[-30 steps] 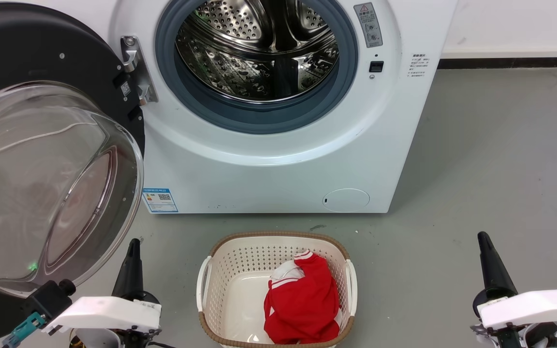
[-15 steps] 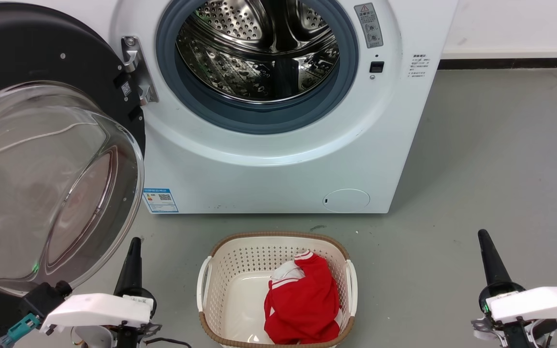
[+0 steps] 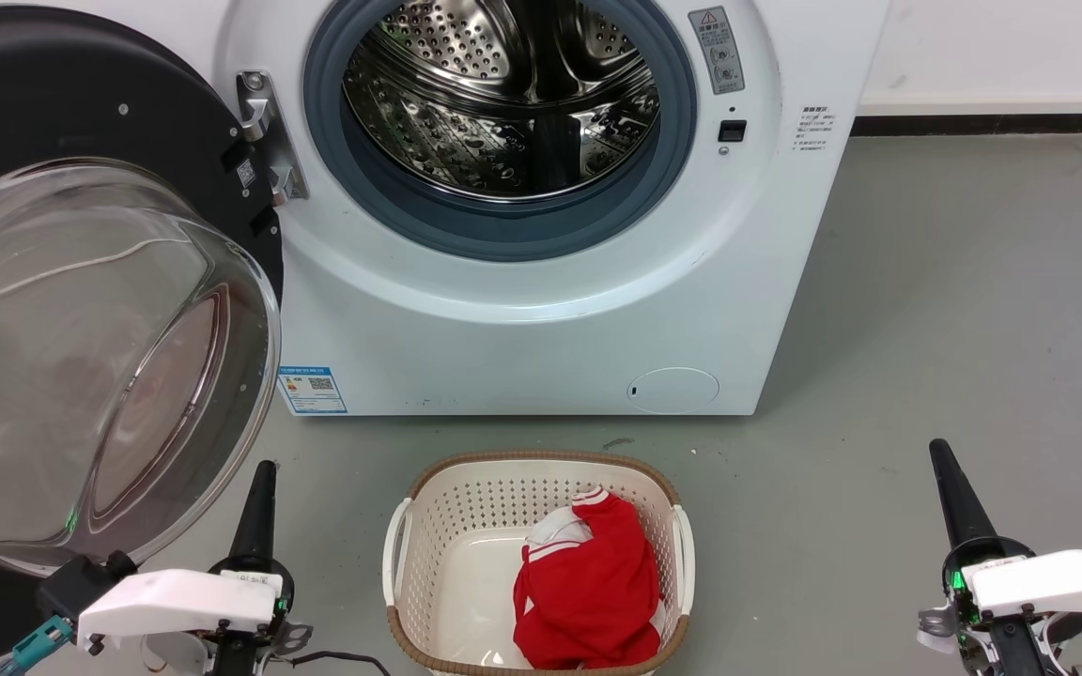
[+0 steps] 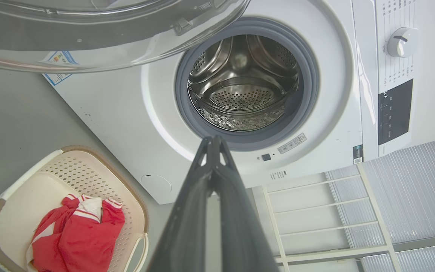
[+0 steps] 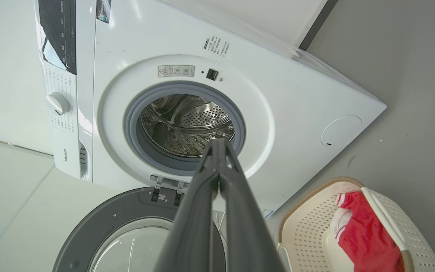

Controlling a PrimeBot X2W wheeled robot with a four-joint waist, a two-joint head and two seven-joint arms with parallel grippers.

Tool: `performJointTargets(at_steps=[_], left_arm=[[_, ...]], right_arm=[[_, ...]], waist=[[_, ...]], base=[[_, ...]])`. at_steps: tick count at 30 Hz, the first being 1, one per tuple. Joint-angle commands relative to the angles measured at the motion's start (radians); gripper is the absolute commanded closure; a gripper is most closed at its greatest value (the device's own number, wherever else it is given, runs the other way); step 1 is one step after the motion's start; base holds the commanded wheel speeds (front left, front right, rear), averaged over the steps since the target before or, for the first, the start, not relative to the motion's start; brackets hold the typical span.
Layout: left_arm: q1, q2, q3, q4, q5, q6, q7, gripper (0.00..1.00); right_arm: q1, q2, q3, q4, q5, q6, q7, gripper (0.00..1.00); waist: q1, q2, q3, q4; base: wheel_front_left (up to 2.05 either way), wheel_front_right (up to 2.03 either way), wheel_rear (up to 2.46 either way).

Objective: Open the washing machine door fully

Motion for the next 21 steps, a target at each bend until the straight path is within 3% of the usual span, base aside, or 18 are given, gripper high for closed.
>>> performJointTargets(at_steps=[1,21], left_arm=[[-0.024,0.002,0.002,-0.004,-0.028,-0.007,0.007,1.0],[-0.035,0.001,0.012,0.015,-0.221,-0.016,0.055,1.0]], right_arm=[[-0.019,-0.006,-0.003,-0.001,0.029,0.0,0.008,1.0],[-0.037,-0.004,-0.016,0.02,0.212,0.0,0.05,1.0]], waist=[[0.0,-0.0001,0.0,0.0],[0.0,-0.0001,-0.002,0.002]], base=[[0.0,0.0,0.0],[0.0,0.0,0.0]])
